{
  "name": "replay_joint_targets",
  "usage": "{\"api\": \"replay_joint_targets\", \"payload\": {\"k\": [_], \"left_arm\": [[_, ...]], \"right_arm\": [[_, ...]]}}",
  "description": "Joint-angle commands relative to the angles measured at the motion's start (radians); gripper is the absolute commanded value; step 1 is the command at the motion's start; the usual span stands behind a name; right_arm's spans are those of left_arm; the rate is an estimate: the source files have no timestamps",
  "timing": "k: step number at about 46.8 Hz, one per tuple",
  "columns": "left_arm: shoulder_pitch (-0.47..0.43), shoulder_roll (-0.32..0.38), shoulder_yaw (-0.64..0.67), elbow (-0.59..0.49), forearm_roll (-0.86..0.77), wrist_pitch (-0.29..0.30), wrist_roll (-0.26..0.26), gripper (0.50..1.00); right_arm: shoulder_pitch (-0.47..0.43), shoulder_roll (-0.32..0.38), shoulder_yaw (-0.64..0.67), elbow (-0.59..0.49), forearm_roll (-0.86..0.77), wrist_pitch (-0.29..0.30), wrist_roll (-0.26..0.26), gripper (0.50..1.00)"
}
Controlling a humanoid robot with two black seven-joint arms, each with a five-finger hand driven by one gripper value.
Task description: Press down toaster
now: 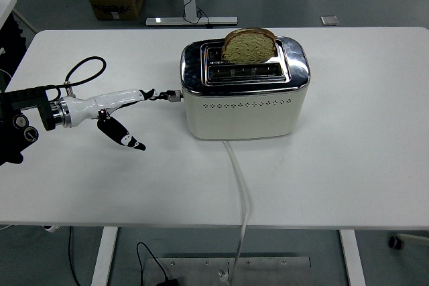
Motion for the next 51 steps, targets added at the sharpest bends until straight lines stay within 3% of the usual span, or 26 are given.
{"api": "replay_joint_targets", "payload": {"k": [1,27,51], "left_arm": [[0.002,-0.001,0.000,0.010,0.001,0.000,0.000,1.000],[0.008,-0.057,0.032,0.073,0.001,0.000,0.000,1.000],[0.032,-0.043,0.042,0.105,-0.011,0.001,-0.003,1.000]], "right_arm": [[0.000,0.000,0.000,0.000,0.000,0.000,0.000,0.998],[0.000,0.000,0.000,0.000,0.000,0.000,0.000,0.998],[0.000,0.000,0.000,0.000,0.000,0.000,0.000,0.998]]}}
